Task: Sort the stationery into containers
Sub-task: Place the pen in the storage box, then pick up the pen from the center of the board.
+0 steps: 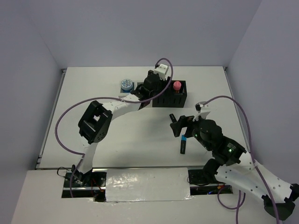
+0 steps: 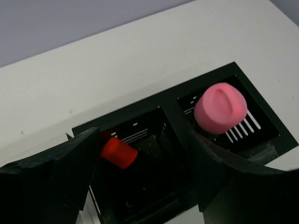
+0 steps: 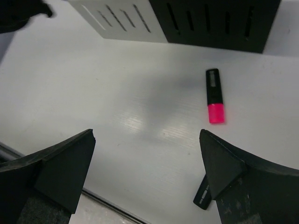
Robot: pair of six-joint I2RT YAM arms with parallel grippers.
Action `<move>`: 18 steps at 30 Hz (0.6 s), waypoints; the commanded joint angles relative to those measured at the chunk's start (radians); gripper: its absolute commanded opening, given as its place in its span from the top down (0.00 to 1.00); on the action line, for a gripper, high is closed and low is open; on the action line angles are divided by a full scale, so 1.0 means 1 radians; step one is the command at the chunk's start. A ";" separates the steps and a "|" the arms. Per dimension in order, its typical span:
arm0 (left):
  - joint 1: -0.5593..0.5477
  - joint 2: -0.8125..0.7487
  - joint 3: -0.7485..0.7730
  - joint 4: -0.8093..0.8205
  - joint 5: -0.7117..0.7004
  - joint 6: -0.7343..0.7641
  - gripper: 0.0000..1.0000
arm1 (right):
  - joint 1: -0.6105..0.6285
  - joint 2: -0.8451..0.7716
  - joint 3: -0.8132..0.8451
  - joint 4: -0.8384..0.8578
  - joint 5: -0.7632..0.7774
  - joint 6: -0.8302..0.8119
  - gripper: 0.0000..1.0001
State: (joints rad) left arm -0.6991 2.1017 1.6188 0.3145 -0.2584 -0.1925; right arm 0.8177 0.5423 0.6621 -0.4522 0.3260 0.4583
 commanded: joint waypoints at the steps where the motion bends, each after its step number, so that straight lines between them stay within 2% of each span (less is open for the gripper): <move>1: 0.000 -0.158 -0.023 0.060 -0.022 -0.047 0.12 | -0.055 0.117 0.022 -0.066 0.033 0.062 0.00; 3: -0.005 -0.224 -0.031 0.012 -0.057 -0.094 0.08 | -0.081 0.171 0.019 -0.109 0.036 0.107 0.00; 4: -0.005 -0.297 -0.027 -0.065 -0.064 -0.113 0.07 | -0.095 0.218 0.014 -0.118 0.039 0.118 0.00; 5: -0.017 -0.365 0.002 -0.194 -0.114 -0.143 0.01 | -0.110 0.261 -0.001 -0.149 0.050 0.152 0.00; 6: -0.017 -0.393 0.027 -0.195 -0.114 -0.163 0.01 | -0.114 0.277 -0.001 -0.149 0.050 0.166 0.00; 9: -0.025 -0.492 0.140 -0.591 -0.139 -0.255 0.01 | -0.117 0.333 -0.036 -0.155 0.041 0.232 0.00; 11: -0.025 -0.593 0.116 -0.673 -0.131 -0.280 0.01 | -0.115 0.360 -0.048 -0.157 0.044 0.261 0.00; 14: -0.027 -0.746 -0.020 -0.707 -0.050 -0.306 0.01 | -0.118 0.404 -0.058 -0.177 0.038 0.281 0.00; 18: -0.028 -0.859 -0.158 -0.762 0.027 -0.337 0.01 | -0.133 0.449 -0.116 -0.142 -0.010 0.301 0.02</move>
State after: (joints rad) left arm -0.7227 1.2346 1.5562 -0.3004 -0.3069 -0.4767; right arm 0.6998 0.9676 0.5861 -0.6003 0.3367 0.7124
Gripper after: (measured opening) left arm 0.993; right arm 0.989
